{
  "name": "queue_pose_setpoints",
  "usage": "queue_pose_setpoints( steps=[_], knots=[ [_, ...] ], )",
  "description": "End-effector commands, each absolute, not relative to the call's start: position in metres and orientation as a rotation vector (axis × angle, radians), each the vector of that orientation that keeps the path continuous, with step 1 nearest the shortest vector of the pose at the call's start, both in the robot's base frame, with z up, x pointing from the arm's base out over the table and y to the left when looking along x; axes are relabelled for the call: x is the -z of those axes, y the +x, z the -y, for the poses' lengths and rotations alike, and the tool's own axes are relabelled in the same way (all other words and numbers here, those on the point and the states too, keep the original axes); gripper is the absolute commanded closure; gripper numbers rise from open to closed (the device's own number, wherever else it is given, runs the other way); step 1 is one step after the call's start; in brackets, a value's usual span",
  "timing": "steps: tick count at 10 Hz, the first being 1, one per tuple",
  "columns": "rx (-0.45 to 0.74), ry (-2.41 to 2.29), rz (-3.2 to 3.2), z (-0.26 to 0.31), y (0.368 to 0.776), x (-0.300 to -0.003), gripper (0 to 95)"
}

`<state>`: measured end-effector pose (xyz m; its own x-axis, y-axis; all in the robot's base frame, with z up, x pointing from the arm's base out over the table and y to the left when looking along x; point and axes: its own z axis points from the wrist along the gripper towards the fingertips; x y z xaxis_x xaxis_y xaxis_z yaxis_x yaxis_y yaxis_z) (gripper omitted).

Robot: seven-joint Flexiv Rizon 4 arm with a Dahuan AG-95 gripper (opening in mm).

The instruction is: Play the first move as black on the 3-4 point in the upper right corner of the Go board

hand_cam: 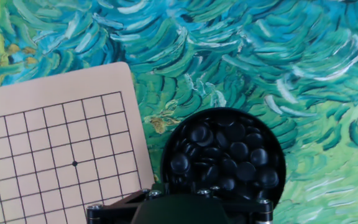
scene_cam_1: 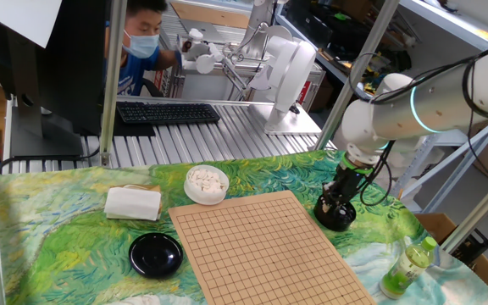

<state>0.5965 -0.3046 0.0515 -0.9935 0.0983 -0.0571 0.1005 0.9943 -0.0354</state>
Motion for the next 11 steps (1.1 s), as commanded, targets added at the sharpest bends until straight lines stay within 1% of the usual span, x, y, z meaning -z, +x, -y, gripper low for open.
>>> queue_pose_setpoints(
  steps=[1,3,8,11],
  knots=[
    [0.057,0.133,-3.084,0.307,0.597,-0.049,76.0],
    [0.064,0.111,-3.088,0.312,0.6,-0.054,76.0],
    [0.064,0.021,-3.086,0.343,0.6,-0.045,76.0],
    [0.08,0.027,-3.095,0.34,0.6,-0.052,76.0]
  ],
)
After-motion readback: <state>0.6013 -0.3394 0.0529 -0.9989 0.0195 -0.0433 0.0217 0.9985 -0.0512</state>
